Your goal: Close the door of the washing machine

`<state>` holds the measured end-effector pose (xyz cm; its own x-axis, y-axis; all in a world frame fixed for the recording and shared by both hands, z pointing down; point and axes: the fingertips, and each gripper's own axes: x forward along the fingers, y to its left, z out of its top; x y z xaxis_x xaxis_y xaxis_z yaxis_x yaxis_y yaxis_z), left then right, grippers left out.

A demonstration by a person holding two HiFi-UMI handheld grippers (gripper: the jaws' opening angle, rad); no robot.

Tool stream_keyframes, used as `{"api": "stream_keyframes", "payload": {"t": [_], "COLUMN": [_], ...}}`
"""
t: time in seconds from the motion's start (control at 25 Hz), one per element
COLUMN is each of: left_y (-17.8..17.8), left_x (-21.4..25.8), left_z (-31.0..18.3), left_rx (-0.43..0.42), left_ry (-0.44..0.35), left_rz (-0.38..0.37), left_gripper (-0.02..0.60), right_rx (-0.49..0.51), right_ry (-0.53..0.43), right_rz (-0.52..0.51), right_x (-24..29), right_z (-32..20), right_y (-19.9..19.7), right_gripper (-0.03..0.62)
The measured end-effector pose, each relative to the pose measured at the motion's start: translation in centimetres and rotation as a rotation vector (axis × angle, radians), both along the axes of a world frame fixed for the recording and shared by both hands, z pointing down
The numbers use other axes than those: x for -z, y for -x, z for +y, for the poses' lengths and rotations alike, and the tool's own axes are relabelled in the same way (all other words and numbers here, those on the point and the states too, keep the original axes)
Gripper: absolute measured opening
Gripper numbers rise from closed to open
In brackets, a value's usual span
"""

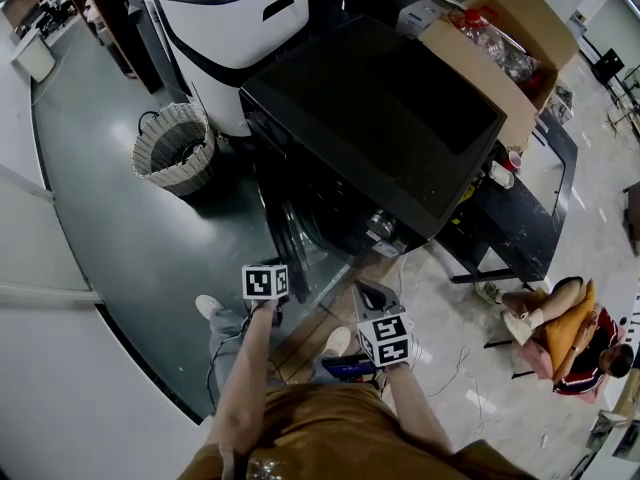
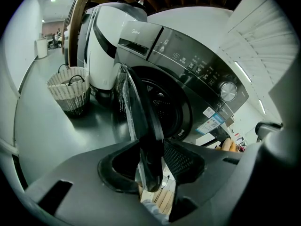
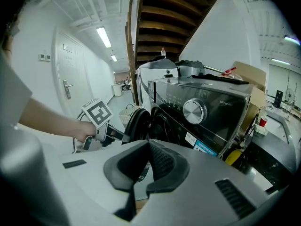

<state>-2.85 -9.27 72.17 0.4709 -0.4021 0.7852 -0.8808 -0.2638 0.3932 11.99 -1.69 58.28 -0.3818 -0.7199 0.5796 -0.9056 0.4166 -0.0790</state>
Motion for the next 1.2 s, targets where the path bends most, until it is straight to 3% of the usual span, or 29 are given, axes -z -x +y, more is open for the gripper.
{"api": "stream_keyframes", "payload": {"t": [1.2], "left_y": [-5.9], "left_x": [0.1], "left_z": [-2.2], "left_rx": [-0.010], "left_ry": [0.031], "left_rz": [0.097], "left_gripper": [0.201], "right_rx": [-0.092], "right_ry": [0.038], "right_rz": [-0.008], "right_x": [-1.0], "right_z": [0.8], "right_y": [-4.9], "right_gripper": [0.012]}}
